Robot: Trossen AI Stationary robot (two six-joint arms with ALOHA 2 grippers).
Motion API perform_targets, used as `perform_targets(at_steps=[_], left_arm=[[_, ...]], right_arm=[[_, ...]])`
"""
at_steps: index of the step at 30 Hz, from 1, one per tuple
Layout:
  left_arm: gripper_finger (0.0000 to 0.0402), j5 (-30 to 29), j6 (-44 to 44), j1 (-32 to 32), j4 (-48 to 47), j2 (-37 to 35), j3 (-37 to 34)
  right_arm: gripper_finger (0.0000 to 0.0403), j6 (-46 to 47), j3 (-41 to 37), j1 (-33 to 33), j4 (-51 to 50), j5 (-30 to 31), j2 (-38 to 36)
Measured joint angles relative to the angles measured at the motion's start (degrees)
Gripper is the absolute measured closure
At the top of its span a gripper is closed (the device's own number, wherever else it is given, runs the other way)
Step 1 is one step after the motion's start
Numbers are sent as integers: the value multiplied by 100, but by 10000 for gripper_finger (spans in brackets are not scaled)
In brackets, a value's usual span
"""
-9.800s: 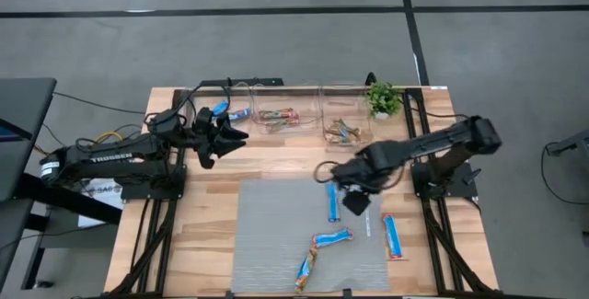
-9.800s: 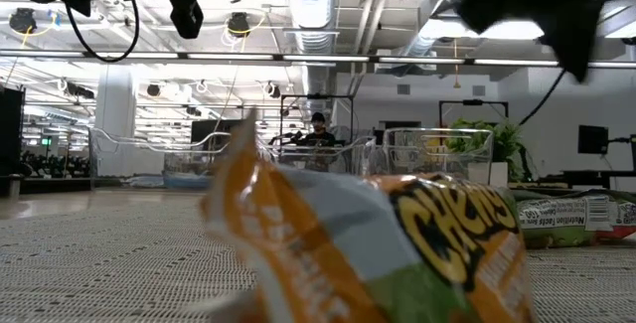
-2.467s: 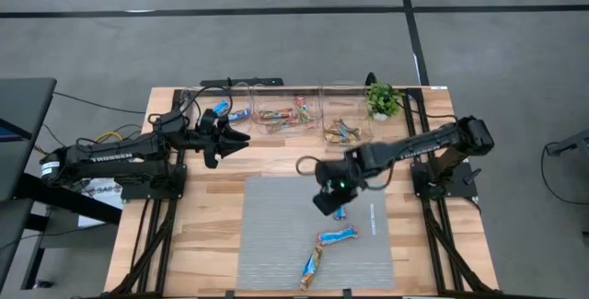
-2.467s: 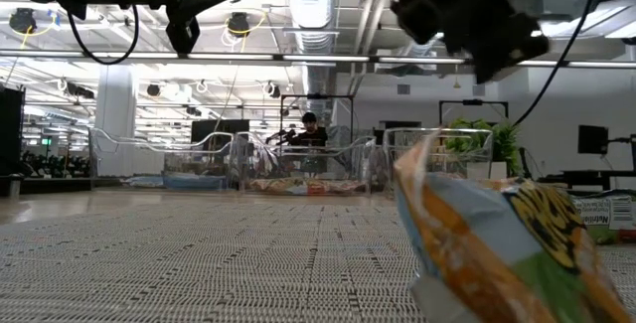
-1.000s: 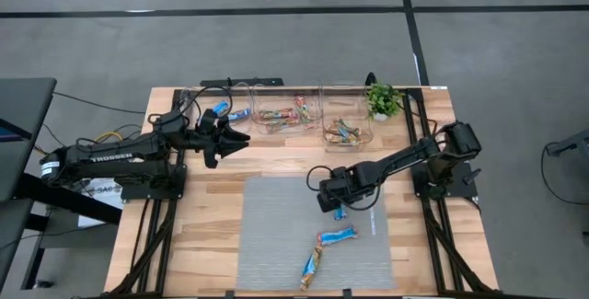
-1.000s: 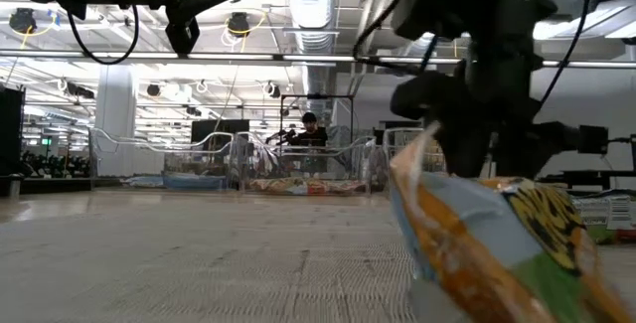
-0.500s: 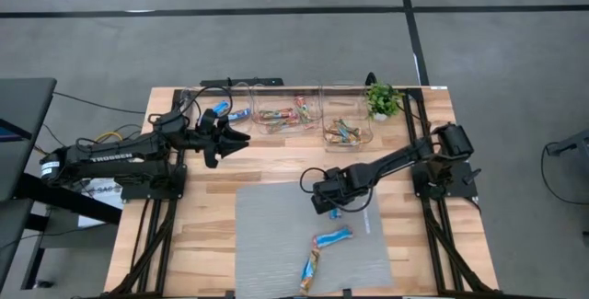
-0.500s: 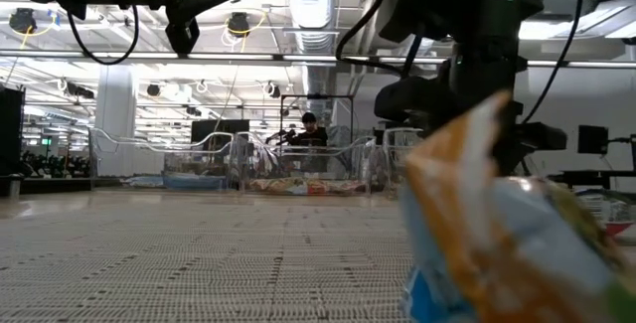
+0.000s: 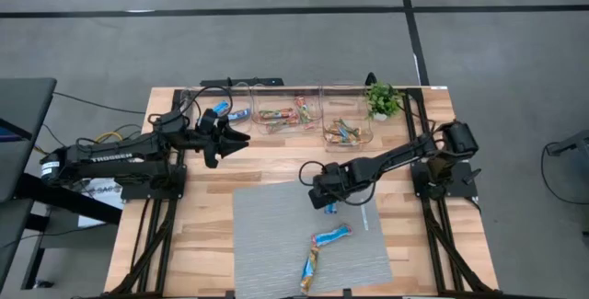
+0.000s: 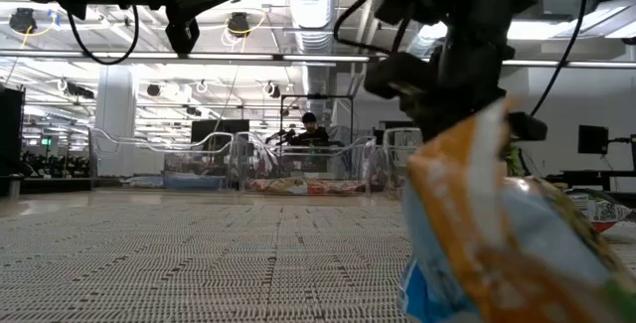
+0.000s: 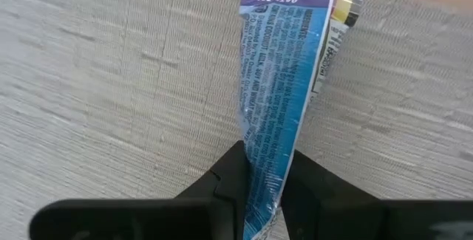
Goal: Pick and place Granola Bars by type
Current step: Put the blue granola bar into the left transparent bin
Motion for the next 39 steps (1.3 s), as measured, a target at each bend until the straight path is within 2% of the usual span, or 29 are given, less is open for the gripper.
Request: perform_targets(at_steps=[6, 9, 16, 20, 29, 32, 39], left_arm=[[254, 4, 0, 2, 15, 0, 0], [254, 4, 0, 0, 13, 0, 0], [254, -44, -105, 0, -21, 2, 0], [254, -155, -326, 0, -44, 2, 0], [254, -620, -787, 2, -99, 71, 0], [254, -625, -932, 2, -33, 233, 0], [254, -315, -1105, 2, 825, 802, 0]], right_arm=[[347, -256, -2, -205, 148, 30, -438], [347, -601, -2, -364, 724, 42, -658], [347, -2018, 9, -822, 3513, -138, -826], [347, -2232, 20, -1109, 4849, -531, -795], [347, -2866, 365, -1520, 4899, -597, -782], [347, -3142, 560, -1577, 4831, -600, -782], [347, -3564, 1003, -1666, 4212, -599, -782]])
